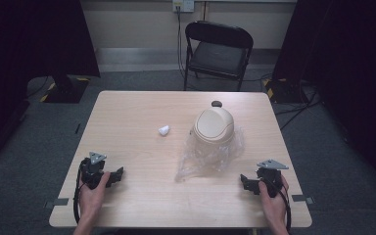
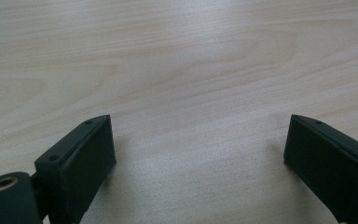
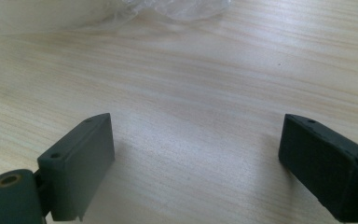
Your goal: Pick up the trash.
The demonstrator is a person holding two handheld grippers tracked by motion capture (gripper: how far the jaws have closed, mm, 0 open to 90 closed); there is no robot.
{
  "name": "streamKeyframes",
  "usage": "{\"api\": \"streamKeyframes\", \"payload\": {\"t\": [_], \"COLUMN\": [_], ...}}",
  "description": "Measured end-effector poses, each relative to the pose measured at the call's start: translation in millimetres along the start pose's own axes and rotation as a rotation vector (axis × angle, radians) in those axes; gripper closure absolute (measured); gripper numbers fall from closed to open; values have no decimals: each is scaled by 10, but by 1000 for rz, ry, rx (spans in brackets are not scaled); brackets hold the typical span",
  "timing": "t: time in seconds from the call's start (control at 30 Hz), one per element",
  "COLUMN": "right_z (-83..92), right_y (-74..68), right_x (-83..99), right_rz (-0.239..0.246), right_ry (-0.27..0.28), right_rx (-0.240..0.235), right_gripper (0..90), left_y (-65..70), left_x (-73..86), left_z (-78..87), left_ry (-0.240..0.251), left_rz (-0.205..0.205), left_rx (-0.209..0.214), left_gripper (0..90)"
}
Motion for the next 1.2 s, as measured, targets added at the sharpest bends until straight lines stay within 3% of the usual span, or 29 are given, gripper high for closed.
{"api": "streamKeyframes", "payload": {"t": [0.33, 0.47, 0.6, 0.63, 0.67, 0.7, 0.73, 0.77, 0.8, 0.83, 0.9, 0.93, 1.03, 1.1, 1.2], "right_z": [0, -3, -3, -3, -3, -3, -3, -3, -3, -4, -4, -4, -4, -4, -4], "right_y": [0, 1, 1, 1, 1, 1, 1, 1, 1, 0, 1, 1, 1, 1, 1], "right_x": [0, -2, -2, -2, -2, -2, -2, -2, -2, -2, -2, -2, -2, -2, -2], "right_rz": [0, 2, 2, 2, 2, 2, 2, 2, 2, 2, 2, 2, 2, 2, 2], "right_ry": [0, 1, 0, 1, 1, 1, 1, 0, 1, 1, 1, 1, 1, 1, 1], "right_rx": [0, 0, 0, 0, 0, 0, 0, 0, 0, 0, 0, 0, 0, 0, 0], "right_gripper": [96, 93, 93, 94, 94, 94, 94, 94, 94, 93, 93, 94, 93, 93, 94], "left_y": [-21, -6, 19, 35, 35, 60, 60, 98, 98, 170, 202, 257, 323, 358, 404], "left_x": [30, 16, -19, -57, -57, -93, -93, -122, -122, -153, -172, -220, -316, -384, -453], "left_z": [56, 71, 107, 130, 130, 137, 137, 135, 135, 107, 94, 82, 76, 65, 29], "left_ry": [6, -11, 7, 24, 24, 45, 45, 74, 74, 59, 53, 68, 112, 113, 134], "left_rz": [-23, -12, -2, 3, 3, 26, 26, -1, -1, -65, -83, -87, -75, -72, -42], "left_rx": [19, 28, 76, 107, 107, 137, 137, 168, 168, 152, 169, 208, 252, 266, 320], "left_gripper": [153, 158, 162, 162, 159, 161, 161, 161, 163, 164, 165, 165, 174, 174, 186]}}
Point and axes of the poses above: each handheld gripper's, and its own axes: z roughly backward along the jaws, x roughly out of its underside, y roughly to its right, the point moved 1 cm from there along -z, roughly forward along the jaws, and after that the axes turned 13 degrees about x, right-handed, at the moved point
